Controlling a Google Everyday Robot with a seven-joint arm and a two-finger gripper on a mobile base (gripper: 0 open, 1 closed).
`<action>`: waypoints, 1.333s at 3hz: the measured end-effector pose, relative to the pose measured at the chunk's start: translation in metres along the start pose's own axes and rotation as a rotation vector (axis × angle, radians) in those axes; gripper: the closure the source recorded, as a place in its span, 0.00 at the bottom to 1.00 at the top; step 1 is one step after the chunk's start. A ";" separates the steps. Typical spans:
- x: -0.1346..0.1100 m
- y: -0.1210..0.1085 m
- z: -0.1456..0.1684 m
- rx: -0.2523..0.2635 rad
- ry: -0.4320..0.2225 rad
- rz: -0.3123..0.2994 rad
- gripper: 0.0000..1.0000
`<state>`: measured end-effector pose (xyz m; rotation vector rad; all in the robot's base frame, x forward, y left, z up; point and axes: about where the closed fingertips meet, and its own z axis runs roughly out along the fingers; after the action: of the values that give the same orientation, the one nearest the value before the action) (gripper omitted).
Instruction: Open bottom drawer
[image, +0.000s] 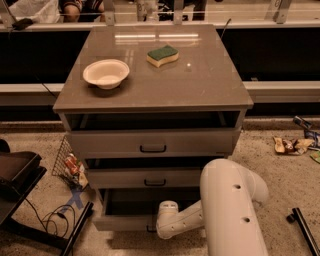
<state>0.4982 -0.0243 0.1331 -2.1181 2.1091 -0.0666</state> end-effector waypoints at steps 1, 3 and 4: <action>0.000 0.000 0.000 0.000 0.000 0.000 0.75; 0.000 0.000 0.000 0.000 0.000 0.000 1.00; 0.000 0.000 0.000 0.000 0.000 0.000 1.00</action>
Offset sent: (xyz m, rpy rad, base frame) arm -0.0022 0.0000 0.0036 0.0034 -0.0013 0.0051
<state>0.4981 -0.0244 0.1331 -2.1182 2.1090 -0.0666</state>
